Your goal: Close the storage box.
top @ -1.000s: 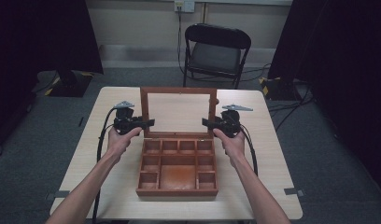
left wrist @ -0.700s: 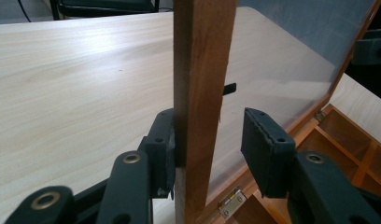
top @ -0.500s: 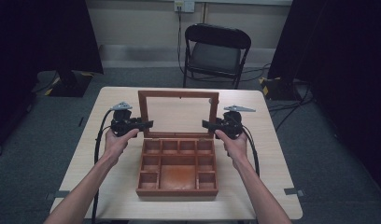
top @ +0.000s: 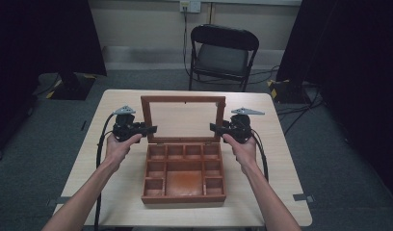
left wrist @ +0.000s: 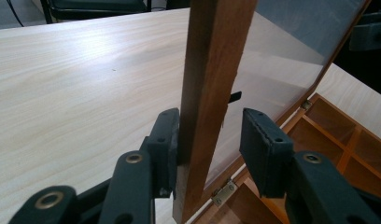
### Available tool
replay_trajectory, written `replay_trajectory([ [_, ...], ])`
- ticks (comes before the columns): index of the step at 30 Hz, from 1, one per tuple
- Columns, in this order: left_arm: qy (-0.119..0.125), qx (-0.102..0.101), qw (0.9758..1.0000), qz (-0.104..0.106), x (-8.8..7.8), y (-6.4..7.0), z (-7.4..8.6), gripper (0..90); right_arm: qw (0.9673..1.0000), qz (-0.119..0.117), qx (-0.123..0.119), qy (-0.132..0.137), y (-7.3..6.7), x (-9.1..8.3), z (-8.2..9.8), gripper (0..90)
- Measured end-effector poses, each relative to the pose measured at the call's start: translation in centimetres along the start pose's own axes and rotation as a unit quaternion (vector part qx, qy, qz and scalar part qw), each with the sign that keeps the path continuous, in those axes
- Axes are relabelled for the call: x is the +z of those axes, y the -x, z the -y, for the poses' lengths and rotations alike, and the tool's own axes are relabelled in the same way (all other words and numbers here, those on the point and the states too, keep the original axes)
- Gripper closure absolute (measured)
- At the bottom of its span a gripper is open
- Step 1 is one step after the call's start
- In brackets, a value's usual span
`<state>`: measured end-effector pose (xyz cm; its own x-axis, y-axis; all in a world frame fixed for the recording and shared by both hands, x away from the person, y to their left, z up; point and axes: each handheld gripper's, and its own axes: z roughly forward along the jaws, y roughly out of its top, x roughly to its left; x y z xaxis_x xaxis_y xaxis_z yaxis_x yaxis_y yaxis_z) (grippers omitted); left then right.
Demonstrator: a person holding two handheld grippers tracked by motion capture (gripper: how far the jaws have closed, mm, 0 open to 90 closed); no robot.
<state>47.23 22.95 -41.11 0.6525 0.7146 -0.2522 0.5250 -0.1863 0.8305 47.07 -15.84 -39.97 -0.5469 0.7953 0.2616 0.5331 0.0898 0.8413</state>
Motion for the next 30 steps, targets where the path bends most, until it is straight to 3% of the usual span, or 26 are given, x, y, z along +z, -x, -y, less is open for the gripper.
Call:
replay_trajectory([
  [8, -0.006, 0.007, 0.9999, 0.009, -0.4, 0.3, 0.0, 55.0, 1.0, -0.003, 0.003, 0.002, -0.3, -0.9, 0.4, 49.9],
  [11, 0.0, -0.006, 0.9999, 0.016, -0.4, 0.5, 0.0, 52.9, 1.0, 0.0, 0.005, 0.003, -0.5, -1.3, 0.6, 50.3],
  [15, -0.002, -0.002, 0.9998, 0.021, -0.5, 0.4, 0.1, 52.1, 1.0, 0.001, 0.003, 0.002, -0.7, -1.7, 0.8, 50.4],
  [20, 0.001, -0.003, 0.9998, 0.022, -0.7, 0.7, 0.3, 50.7, 1.0, -0.004, 0.001, 0.001, -0.8, -2.0, 1.0, 50.3],
  [25, 0.019, -0.008, 0.9998, 0.004, -1.1, 1.3, 0.4, 45.3, 1.0, -0.004, -0.002, -0.003, -0.9, -2.3, 1.1, 50.2],
  [30, 0.013, -0.007, 0.9999, 0.005, -1.6, 1.6, 0.4, 42.3, 1.0, -0.008, -0.002, -0.005, -1.0, -2.7, 1.4, 49.5],
])
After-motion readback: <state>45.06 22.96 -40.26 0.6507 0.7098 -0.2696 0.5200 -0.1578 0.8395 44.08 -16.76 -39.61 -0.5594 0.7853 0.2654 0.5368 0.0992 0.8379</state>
